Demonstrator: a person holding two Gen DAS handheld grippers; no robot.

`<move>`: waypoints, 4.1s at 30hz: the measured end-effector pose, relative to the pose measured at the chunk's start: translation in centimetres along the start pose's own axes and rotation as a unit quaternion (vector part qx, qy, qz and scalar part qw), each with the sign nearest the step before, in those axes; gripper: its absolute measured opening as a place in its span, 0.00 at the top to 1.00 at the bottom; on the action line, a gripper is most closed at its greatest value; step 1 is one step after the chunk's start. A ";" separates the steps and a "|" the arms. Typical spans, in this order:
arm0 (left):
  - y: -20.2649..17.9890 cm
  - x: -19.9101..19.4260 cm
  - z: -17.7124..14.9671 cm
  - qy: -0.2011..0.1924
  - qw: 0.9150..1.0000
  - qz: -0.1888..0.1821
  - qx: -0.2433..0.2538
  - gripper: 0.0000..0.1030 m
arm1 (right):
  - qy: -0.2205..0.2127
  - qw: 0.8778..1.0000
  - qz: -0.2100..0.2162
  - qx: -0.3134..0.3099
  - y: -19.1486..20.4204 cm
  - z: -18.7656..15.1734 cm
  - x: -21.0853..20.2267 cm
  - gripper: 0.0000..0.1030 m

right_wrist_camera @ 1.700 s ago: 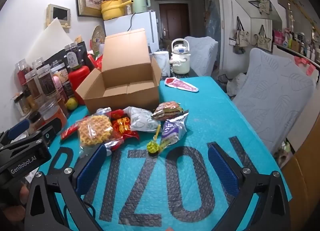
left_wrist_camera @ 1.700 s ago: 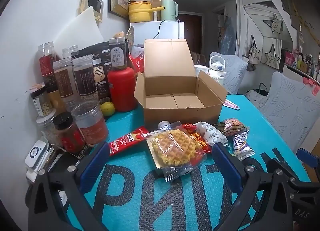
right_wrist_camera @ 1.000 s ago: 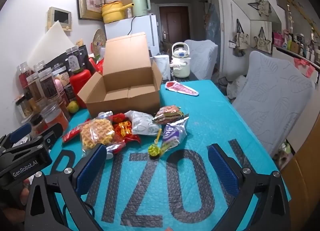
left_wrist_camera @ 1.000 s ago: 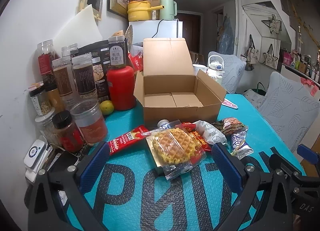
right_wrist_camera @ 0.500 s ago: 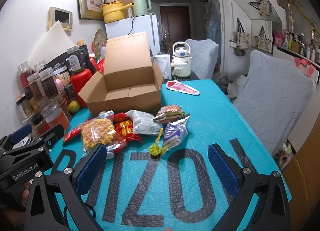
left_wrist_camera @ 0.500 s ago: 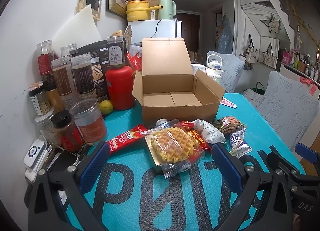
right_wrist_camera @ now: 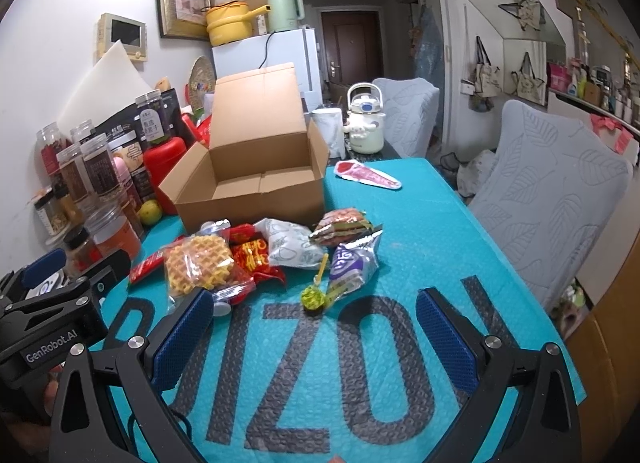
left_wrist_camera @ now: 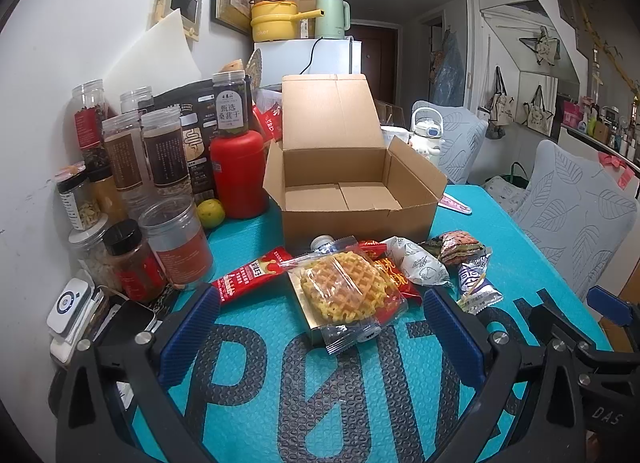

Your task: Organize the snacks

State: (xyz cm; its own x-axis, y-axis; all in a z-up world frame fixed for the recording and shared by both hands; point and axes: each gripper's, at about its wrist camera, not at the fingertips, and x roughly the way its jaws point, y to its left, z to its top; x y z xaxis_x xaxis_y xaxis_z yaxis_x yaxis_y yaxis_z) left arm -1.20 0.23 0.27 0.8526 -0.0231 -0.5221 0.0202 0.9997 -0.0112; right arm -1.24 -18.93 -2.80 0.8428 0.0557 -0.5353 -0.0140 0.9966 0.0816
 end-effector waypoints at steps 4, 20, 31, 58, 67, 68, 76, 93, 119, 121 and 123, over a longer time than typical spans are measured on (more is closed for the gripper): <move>-0.1 0.0 0.0 0.000 1.000 0.000 0.000 0.00 | 0.000 1.000 0.001 0.000 0.1 -0.1 0.0 0.00; -0.1 0.0 -0.1 0.003 1.000 0.000 0.001 0.00 | 0.000 1.000 0.001 0.000 0.1 -0.2 0.1 0.00; -0.2 -0.2 0.0 0.004 1.000 -0.002 0.002 0.00 | 0.002 1.000 0.003 -0.001 0.2 -0.2 0.1 0.00; 1.0 3.4 0.5 0.042 0.999 -0.014 -0.031 0.00 | 0.036 0.999 0.012 0.005 -0.5 0.2 4.2 0.00; 0.1 7.1 0.6 0.070 0.997 -0.020 -0.034 0.00 | 0.062 0.998 0.008 0.010 -1.5 0.2 7.4 0.00; -0.1 7.6 0.7 0.074 0.996 -0.022 -0.035 0.00 | 0.063 0.998 0.009 0.011 -1.7 0.2 7.7 0.00; -1.3 12.3 0.6 0.118 0.992 -0.015 -0.037 0.00 | 0.077 0.997 0.003 0.019 -3.1 0.3 10.2 0.00; -3.2 18.9 0.6 0.185 0.982 0.042 -0.004 0.00 | 0.107 0.993 0.012 0.041 -5.2 0.5 13.8 0.00; -1.2 13.3 2.5 0.082 0.996 -0.044 -0.013 0.26 | 0.089 0.996 0.008 0.009 -4.0 0.9 14.0 0.03; -1.1 13.1 2.2 0.086 0.995 -0.054 -0.016 0.26 | 0.080 0.996 0.025 0.009 -3.8 0.9 13.4 0.13; -0.9 13.0 2.0 0.088 0.994 -0.060 -0.015 0.26 | 0.077 0.996 0.045 0.005 -3.6 0.9 12.9 0.18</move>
State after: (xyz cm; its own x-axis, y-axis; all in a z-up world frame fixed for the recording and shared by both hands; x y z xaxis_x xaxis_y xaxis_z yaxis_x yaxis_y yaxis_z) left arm 10.87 -0.98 -4.81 0.7402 -0.1450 -0.6566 0.0986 0.9893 -0.1074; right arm 10.17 -21.81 -9.27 0.7458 0.1539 -0.6482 -0.0788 0.9865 0.1435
